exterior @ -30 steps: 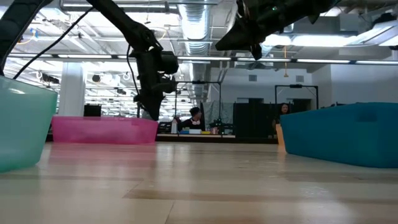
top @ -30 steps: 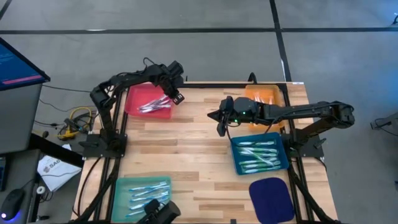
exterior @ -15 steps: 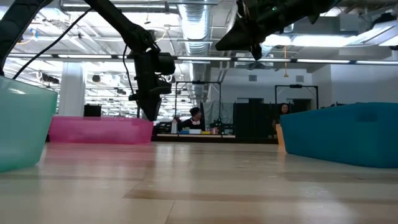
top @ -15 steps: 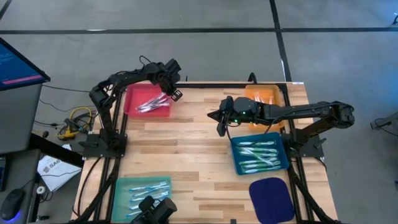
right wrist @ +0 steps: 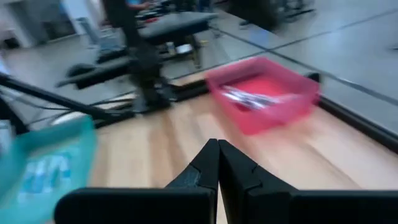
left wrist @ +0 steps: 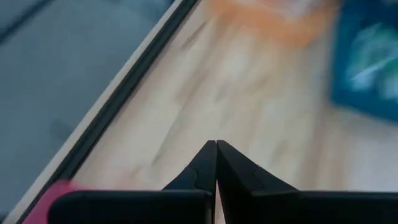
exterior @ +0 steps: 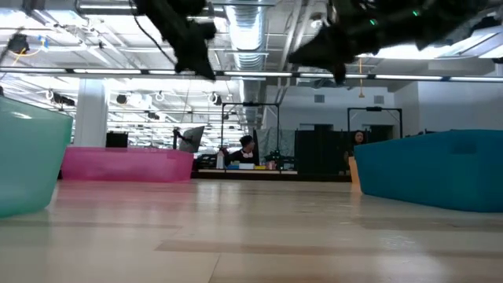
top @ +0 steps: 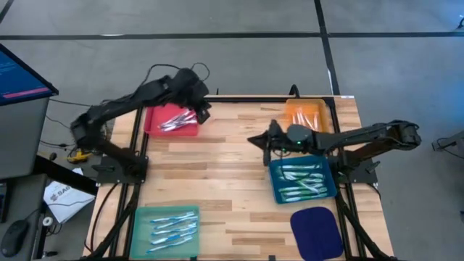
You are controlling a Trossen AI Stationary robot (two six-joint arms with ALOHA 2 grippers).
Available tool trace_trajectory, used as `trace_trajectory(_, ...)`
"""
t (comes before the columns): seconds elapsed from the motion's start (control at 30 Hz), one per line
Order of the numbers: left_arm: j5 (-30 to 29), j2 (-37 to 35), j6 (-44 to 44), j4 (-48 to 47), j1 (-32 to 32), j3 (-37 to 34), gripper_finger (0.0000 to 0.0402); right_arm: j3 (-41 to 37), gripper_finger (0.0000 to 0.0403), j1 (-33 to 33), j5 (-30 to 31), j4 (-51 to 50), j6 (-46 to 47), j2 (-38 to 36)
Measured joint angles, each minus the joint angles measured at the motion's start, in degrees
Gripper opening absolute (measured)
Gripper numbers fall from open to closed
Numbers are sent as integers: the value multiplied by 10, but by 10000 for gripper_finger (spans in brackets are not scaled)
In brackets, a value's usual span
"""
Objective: Pick & Place Toothbrushes
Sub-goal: Return to Home Position
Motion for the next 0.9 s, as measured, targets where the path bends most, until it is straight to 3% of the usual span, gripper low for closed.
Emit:
trace_trajectory(0.2,20,-159,-34,120,-103,-112,1,-75,0,1,31,-26,-33,-106)
trace_trajectory(0.4,13,-261,-91,254,-204,-236,1,-148,0,2,36,-21,-48,-231)
trace_trajectory(0.6,3,-280,-106,390,-271,-321,1,-238,0,46,38,41,-84,-298)
trace_trajectory(0.77,4,-259,-69,482,-321,-353,1,-311,0,93,141,140,-86,-322)
trace_trajectory(0.9,-2,-240,-65,522,-359,-354,1,-329,0,123,163,132,-98,-332)
